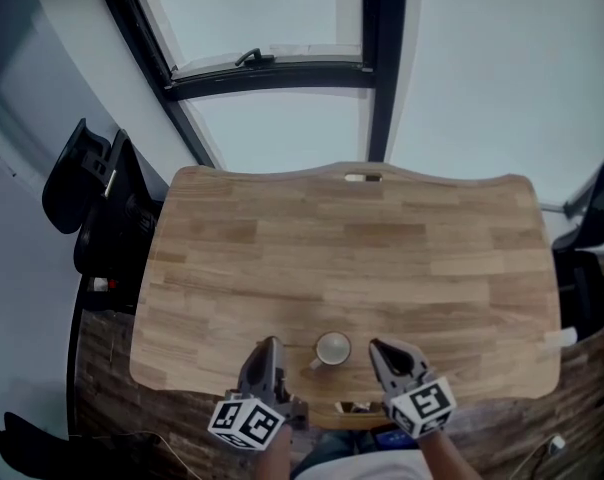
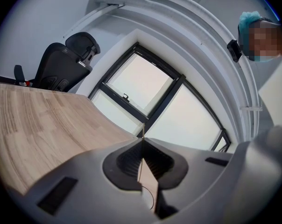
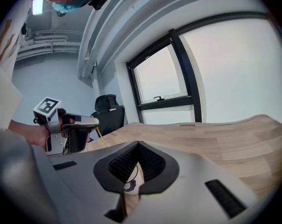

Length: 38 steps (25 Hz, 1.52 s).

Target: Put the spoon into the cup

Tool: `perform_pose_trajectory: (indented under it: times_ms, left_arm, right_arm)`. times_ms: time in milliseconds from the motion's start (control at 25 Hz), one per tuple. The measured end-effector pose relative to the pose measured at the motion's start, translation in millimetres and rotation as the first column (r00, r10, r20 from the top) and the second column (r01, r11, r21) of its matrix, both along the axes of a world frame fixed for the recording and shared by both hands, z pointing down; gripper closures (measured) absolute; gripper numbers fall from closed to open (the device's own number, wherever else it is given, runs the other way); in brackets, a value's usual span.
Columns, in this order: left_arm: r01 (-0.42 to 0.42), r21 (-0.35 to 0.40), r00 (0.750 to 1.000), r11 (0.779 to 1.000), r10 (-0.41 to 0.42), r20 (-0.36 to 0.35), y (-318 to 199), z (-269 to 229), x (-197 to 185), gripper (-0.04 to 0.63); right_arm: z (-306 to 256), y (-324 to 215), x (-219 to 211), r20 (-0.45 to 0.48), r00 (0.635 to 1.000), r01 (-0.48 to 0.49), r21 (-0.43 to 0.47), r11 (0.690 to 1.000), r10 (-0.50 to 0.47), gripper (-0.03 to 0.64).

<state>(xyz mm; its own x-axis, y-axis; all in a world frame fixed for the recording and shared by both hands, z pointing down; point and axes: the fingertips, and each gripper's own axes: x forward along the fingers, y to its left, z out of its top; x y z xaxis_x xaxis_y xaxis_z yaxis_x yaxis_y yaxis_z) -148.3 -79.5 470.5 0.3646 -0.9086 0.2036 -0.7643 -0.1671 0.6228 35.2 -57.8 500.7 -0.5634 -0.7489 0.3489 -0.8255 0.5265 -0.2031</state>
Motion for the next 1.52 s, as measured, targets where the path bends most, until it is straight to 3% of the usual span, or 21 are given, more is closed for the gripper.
perform_pose_trajectory:
  times_ms: [120, 360, 960, 1520]
  left_arm:
    - [0.001, -0.011, 1.0, 1.0, -0.001, -0.017, 0, 3, 2, 0.594]
    - [0.003, -0.035, 1.0, 0.999, -0.004, -0.017, 3, 12, 1, 0.594]
    - [0.004, -0.072, 1.0, 0.997, -0.006, -0.025, 2, 30, 4, 0.594]
    - [0.017, -0.101, 0.999, 0.995, -0.022, -0.041, 0, 44, 1, 0.594]
  right_arm:
    - [9, 6, 2, -0.022, 1.0, 0.015, -0.04, 0.999, -0.016, 0.62]
    - [8, 2, 5, -0.003, 1.0, -0.016, -0.015, 1.0, 0.016, 0.62]
    - [26, 10, -2, -0.012, 1.0, 0.023, -0.08, 0.997, -0.024, 0.62]
    - [25, 5, -7, 0.025, 1.0, -0.001, -0.082, 0.997, 0.003, 0.62]
